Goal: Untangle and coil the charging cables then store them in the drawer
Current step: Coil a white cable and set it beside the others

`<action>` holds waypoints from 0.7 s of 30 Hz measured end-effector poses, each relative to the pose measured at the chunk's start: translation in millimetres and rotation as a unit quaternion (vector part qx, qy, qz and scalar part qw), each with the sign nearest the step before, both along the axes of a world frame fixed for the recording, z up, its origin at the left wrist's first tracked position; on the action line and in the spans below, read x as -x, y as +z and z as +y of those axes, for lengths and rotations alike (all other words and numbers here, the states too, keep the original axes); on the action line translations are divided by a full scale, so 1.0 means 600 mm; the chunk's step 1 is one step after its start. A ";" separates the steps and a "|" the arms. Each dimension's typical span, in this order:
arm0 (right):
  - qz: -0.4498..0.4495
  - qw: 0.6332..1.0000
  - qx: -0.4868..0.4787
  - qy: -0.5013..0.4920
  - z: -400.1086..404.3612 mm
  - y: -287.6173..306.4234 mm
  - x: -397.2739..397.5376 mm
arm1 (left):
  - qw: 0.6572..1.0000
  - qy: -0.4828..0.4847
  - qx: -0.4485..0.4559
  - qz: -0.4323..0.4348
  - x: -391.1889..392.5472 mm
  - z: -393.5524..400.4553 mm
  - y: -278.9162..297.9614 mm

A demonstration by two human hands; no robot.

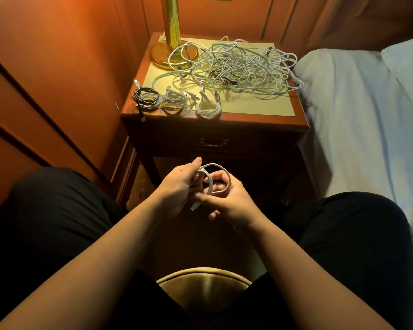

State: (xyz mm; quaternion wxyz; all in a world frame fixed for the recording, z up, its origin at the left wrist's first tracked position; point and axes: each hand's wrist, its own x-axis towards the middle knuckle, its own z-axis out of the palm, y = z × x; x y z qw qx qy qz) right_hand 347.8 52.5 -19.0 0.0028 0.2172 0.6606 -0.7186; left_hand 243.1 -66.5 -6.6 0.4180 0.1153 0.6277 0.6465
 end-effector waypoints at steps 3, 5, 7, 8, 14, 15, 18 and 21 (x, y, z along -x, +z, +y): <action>-0.048 0.998 0.047 -0.014 0.001 0.001 0.003 | 0.998 -0.003 0.013 0.061 -0.009 0.002 -0.001; -0.087 0.994 0.064 -0.010 0.007 -0.001 0.003 | 0.996 -0.005 0.017 0.088 -0.013 0.001 -0.005; -0.132 0.990 0.049 0.015 0.013 -0.010 0.001 | 0.995 0.022 0.021 0.091 -0.014 0.005 -0.007; -0.163 0.986 0.020 0.037 0.015 -0.017 -0.001 | 0.996 0.043 0.017 0.082 -0.013 0.007 -0.005; -0.308 0.931 -0.153 0.121 0.014 -0.065 0.011 | 0.996 0.023 -0.007 0.085 -0.020 0.008 0.010; -0.327 0.922 -0.164 0.127 0.015 -0.071 0.019 | 0.995 0.003 -0.002 0.101 -0.028 0.009 0.012; -0.362 0.891 -0.225 0.160 0.012 -0.098 0.034 | 0.992 -0.036 0.012 0.117 -0.050 0.009 0.016; -0.354 0.880 -0.273 0.161 0.008 -0.119 0.033 | 0.992 -0.063 0.009 0.106 -0.066 0.007 0.019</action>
